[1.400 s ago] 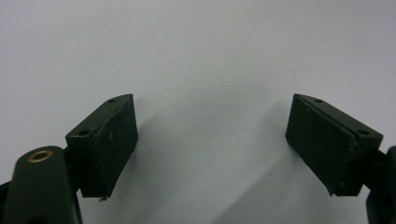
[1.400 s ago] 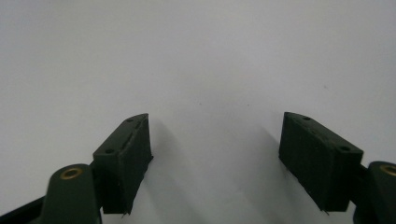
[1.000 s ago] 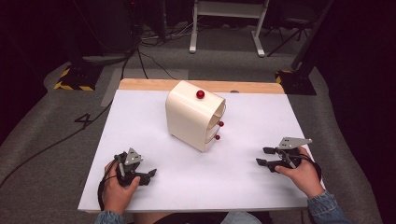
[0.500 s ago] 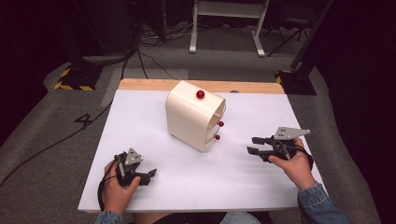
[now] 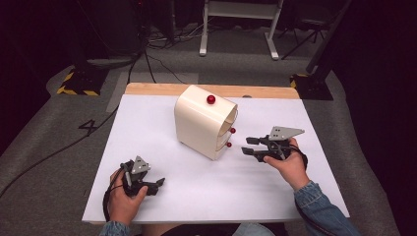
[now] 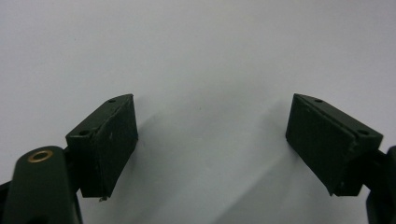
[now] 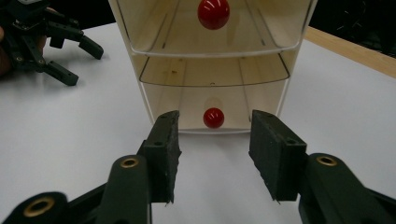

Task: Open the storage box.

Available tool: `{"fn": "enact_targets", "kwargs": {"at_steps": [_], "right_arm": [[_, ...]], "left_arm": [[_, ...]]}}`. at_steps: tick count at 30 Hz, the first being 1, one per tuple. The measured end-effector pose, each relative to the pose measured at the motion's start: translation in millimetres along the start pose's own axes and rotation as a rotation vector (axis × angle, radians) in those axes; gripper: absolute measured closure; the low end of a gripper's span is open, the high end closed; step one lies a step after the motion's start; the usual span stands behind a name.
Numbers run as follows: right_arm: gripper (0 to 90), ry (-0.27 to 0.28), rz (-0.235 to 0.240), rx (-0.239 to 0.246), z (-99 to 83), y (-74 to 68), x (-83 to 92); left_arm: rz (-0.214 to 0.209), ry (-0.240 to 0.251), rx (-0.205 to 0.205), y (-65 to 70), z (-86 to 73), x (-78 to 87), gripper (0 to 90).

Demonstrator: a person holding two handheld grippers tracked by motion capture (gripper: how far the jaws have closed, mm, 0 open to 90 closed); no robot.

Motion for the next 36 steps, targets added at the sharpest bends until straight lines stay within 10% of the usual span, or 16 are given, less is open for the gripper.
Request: {"fn": "enact_targets", "kwargs": {"at_steps": [22,36], "right_arm": [[62.4,-0.021,-0.002,-0.009,-16.1,-9.9,-56.0],[74.2,-0.013,-0.018,0.004,-18.2,-11.2,-61.0]], "left_arm": [[0.001,-0.002,-0.005,-0.3,-0.1,0.3,17.0],[-0.001,0.000,-0.003,-0.3,0.0,0.1,17.0]]}}
Point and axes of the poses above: each handheld gripper's, and its own axes: x roughly backward along the jaws, z roughly out of its top, y roughly to its right, the point moved 10 cm from there along -x, roughly forward along the jaws, and after that the axes turned 14 degrees about -z, right-handed, at the moved point
